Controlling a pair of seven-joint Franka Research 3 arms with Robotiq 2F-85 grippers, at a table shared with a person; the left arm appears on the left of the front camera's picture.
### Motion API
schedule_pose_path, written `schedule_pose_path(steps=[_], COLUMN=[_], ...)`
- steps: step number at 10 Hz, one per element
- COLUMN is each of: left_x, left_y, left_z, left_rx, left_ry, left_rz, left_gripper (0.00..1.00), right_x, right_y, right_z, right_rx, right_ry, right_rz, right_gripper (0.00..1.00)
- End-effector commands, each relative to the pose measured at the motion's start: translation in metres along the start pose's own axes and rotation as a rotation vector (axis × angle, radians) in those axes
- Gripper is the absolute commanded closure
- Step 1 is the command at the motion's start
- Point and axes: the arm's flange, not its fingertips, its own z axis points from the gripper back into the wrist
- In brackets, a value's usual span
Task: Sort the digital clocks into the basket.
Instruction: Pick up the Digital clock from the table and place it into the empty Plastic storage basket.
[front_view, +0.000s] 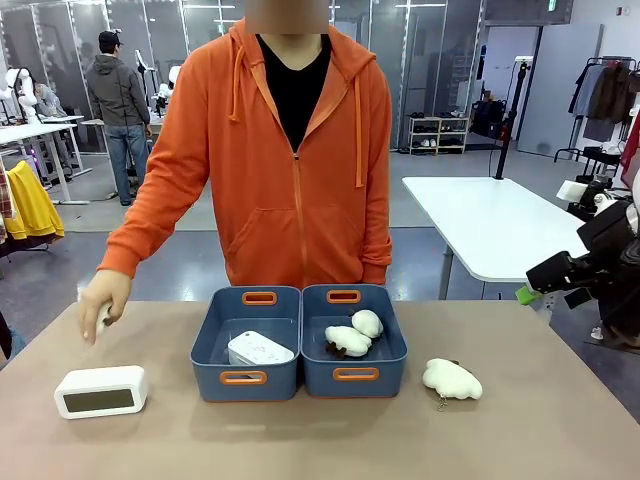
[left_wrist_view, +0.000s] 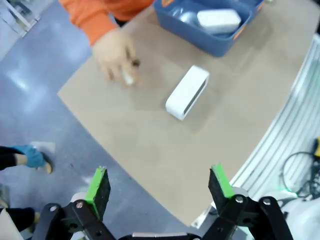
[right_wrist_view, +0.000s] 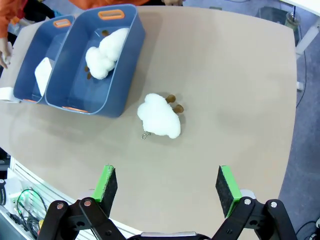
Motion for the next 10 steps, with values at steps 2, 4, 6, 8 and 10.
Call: schedule_pose_path(steps=[2, 4, 6, 8, 10], left_x=[0.0, 0.008, 0.044, 0.069, 0.1], left_y=[-0.005, -0.012, -0.035, -0.068, -0.082], left_z=[-0.006, -0.015, -0.084, -0.174, -0.226], left_rx=[-0.026, -0.085, -0.195, -0.282, -0.321], left_ry=[0.111, 0.123, 0.241, 0.401, 0.389], left_rz=[-0.159, -0.207, -0.359, -0.471, -0.449], left_gripper=[0.0, 0.0, 0.0, 0.0, 0.0], right_x=[0.0, 0.0, 0.0, 0.0, 0.0], right_y=[0.001, 0.001, 0.001, 0.001, 0.001], right_z=[-0.001, -0.001, -0.001, -0.001, -0.001], right_rx=[-0.01, -0.01, -0.01, -0.01, -0.01], right_ry=[0.003, 0.003, 0.003, 0.003, 0.003], right_rz=[-0.009, -0.009, -0.009, -0.009, -0.009], right_gripper=[0.0, 0.0, 0.0, 0.0, 0.0])
